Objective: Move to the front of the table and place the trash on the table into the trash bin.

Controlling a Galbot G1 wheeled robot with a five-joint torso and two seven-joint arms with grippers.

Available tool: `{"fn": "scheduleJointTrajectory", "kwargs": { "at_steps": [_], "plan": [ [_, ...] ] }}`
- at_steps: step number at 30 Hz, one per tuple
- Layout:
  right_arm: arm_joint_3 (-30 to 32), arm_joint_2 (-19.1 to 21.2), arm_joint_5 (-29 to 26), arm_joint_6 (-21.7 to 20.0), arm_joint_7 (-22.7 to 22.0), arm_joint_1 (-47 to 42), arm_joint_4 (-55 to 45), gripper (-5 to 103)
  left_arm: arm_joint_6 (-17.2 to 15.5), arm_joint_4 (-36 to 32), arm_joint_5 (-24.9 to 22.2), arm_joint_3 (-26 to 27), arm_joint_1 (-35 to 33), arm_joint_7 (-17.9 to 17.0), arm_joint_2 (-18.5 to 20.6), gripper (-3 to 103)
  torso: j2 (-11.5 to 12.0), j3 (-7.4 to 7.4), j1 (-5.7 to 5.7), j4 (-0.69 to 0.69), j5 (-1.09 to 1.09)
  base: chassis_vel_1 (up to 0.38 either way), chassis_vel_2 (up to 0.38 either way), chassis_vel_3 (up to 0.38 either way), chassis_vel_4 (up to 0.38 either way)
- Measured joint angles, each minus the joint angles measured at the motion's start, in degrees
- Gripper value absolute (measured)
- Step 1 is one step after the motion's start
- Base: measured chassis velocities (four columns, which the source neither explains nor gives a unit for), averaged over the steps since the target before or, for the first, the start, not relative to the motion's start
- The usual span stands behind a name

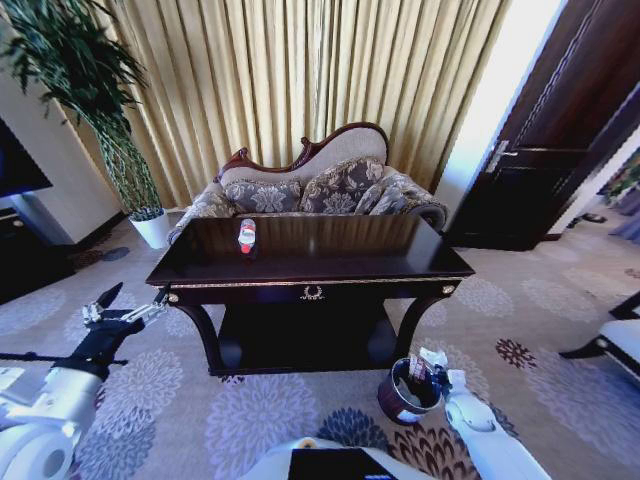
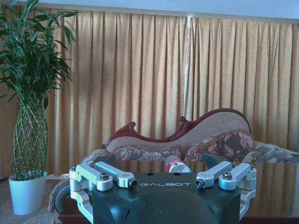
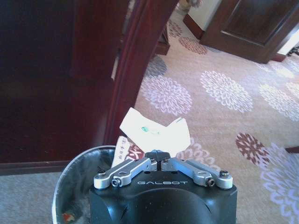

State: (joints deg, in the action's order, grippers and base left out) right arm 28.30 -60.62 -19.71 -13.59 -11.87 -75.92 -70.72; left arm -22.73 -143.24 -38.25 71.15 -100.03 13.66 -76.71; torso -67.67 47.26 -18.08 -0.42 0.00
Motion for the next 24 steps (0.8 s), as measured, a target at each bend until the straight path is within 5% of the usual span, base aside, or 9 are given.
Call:
{"fn": "scheduleJointTrajectory", "kwargs": {
  "at_steps": [6, 12, 23, 24],
  "plan": [
    [-0.59, -0.54, 0.3, 0.0, -1.11, 0.6, 1.03, -1, 0.02, 0.0, -0.14, 0.17, -0.01, 0.0, -0.08, 100, 0.0, 0.0, 0.0, -0.01, 0.0, 0.0, 0.0, 0.0, 0.0],
    [-0.82, -1.44, 0.41, 0.0, -2.06, 0.31, 0.28, 25, 0.02, 0.0, -0.12, -0.12, 0.12, 0.0, -0.28, 100, 0.0, -0.01, 0.0, 0.0, 0.0, 0.0, 0.0, 0.0, 0.0],
    [-0.73, -1.63, 0.06, 0.0, -2.3, -0.03, -0.94, 58, 0.09, 0.0, -0.12, -0.14, 0.16, 0.0, -0.2, 100, -0.01, -0.01, 0.0, 0.0, 0.0, 0.0, 0.0, 0.0, 0.0],
    [-0.66, -1.58, 0.01, 0.0, -2.3, -0.13, -1.12, 69, 0.09, 0.0, -0.12, -0.2, 0.16, 0.0, -0.28, 100, -0.01, -0.01, 0.0, 0.0, 0.0, 0.0, 0.0, 0.0, 0.0]
  ]
}}
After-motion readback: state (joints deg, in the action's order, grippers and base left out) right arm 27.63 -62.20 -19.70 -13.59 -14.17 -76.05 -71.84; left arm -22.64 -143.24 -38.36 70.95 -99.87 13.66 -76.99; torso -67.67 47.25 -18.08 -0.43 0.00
